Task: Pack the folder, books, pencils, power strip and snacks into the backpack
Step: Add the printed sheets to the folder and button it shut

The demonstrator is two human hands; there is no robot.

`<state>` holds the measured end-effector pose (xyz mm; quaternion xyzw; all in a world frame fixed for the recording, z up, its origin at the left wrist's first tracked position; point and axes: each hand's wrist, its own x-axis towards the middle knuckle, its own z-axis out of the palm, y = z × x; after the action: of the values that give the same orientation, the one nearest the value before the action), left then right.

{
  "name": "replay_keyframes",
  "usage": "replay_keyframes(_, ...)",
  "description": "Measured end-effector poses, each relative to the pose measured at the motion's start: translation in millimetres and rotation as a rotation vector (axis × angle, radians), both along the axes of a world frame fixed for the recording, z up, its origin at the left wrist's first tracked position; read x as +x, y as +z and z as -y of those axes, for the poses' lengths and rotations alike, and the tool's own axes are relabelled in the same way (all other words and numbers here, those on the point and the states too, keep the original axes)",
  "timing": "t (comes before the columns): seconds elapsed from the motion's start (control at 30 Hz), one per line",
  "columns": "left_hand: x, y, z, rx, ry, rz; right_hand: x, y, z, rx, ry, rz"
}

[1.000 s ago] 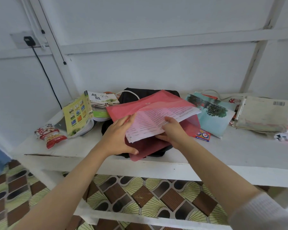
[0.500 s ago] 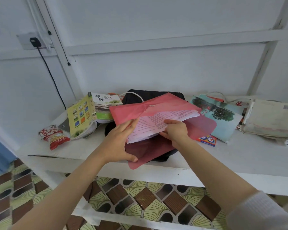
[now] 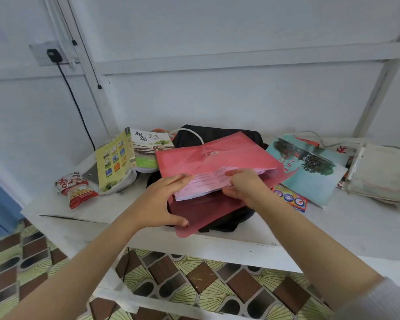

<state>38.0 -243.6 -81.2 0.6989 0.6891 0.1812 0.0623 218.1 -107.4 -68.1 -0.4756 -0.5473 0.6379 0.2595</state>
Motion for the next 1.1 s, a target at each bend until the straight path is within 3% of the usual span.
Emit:
replay_keyframes(0.07,-1,-1,2,0.000,-0.003,0.082,15,9,4,0.167,0.188,0.216)
replay_keyframes(0.2,-1,-7,-3,-0.001,0.099,0.318,49,25,8,0.741,0.539,0.518)
replay_keyframes(0.33,2,-9,-5,0.021,0.246,0.445,56,26,-5,1.071,0.559,0.819)
replay_keyframes(0.47,-51,-48,-13,-0.057,0.349,0.555,39,27,-30,1.156,0.409,0.747)
replay_keyframes(0.53,-37,-38,-4,-0.052,0.322,0.560,29,27,-41,1.156,0.386,0.721)
replay_keyframes(0.63,8,-8,-2,-0.028,0.387,0.753,13,22,-55,1.195,0.391,0.710)
replay_keyframes(0.77,5,-17,-14,0.111,0.406,0.582,-3,8,-68,1.276,0.379,0.745)
replay_keyframes(0.9,1,-23,-26,0.215,0.375,0.173,-12,-7,-76,1.284,0.389,0.803)
replay_keyframes(1.1,4,-25,-59,0.072,0.058,-0.007,-17,-20,-71,1.259,0.330,0.898)
